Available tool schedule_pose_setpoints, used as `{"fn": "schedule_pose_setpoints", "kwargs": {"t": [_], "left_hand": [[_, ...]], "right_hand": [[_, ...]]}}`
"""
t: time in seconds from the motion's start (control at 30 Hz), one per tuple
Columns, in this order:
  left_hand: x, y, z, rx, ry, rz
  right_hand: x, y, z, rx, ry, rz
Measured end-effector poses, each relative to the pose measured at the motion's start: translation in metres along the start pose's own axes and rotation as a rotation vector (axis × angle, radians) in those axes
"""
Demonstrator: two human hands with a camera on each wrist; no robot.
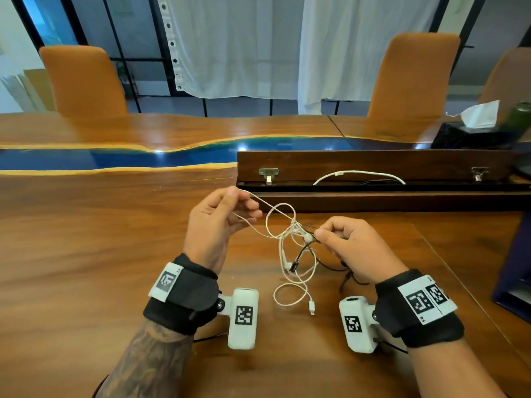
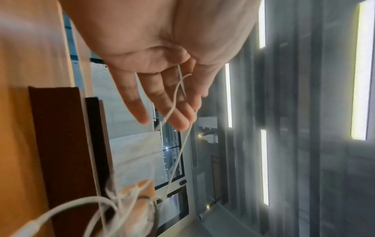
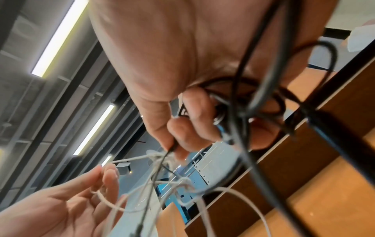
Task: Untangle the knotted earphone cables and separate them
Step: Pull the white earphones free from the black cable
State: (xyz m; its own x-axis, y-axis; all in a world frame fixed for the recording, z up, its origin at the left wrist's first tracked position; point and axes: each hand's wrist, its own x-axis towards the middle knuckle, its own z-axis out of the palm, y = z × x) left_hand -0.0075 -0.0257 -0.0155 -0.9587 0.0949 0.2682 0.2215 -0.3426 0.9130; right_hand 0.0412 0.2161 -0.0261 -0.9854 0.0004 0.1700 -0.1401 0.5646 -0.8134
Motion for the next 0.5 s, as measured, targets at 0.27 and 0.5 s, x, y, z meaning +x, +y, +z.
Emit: {"fn": "schedule_pose_setpoints", "kwargs": {"t": [0.27, 0.5], "left_hand": [[0.001, 0.000, -0.001, 0.155, 0.101, -0.003], [0.000, -0.012, -0.003, 0.708, 0.051, 0.089]], "right_hand": [[0.000, 0.000, -0.004, -0.024, 0.039, 0.096], [-0.005, -0.010, 0.000, 0.183, 0.031, 0.042]]}}
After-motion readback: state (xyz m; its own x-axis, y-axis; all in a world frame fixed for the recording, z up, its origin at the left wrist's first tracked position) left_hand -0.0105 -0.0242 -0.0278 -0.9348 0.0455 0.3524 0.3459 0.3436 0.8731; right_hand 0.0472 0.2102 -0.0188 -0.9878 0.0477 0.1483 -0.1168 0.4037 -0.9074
